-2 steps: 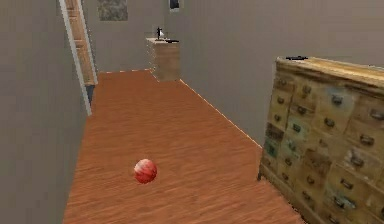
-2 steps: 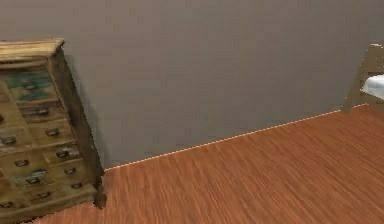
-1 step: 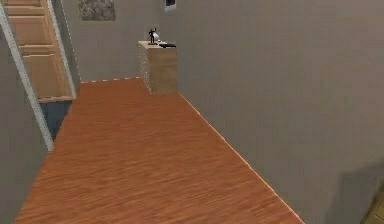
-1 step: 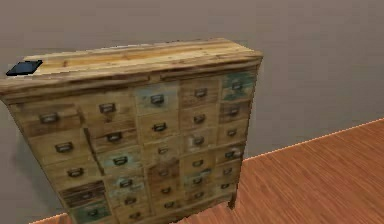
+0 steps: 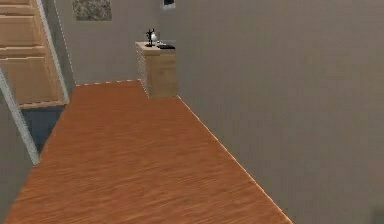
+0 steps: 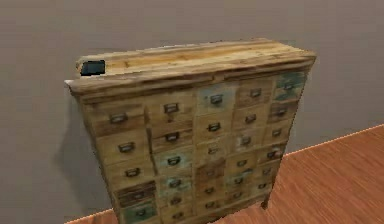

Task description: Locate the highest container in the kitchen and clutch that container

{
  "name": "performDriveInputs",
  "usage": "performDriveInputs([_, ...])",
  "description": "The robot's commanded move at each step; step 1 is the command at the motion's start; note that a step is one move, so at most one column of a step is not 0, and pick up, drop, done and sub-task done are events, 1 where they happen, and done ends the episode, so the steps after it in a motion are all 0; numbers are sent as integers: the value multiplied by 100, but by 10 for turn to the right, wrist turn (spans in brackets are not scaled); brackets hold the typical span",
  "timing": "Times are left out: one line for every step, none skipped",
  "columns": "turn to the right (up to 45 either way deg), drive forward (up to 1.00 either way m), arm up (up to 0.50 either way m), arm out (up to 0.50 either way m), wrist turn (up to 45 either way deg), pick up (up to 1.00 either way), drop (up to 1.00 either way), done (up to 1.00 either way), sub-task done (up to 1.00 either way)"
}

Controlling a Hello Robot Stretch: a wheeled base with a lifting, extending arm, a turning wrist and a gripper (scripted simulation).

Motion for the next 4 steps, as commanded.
performDriveInputs([-180, 0, 0, 0, 0, 0, 0, 0, 0])
performDriveInputs([0, 45, 0, 0, 0, 0, 0, 0, 0])
performDriveInputs([-150, 0, 0, 0, 0, 0, 0, 0, 0])
performDriveInputs([0, 100, 0, 0, 0, 0, 0, 0, 0])
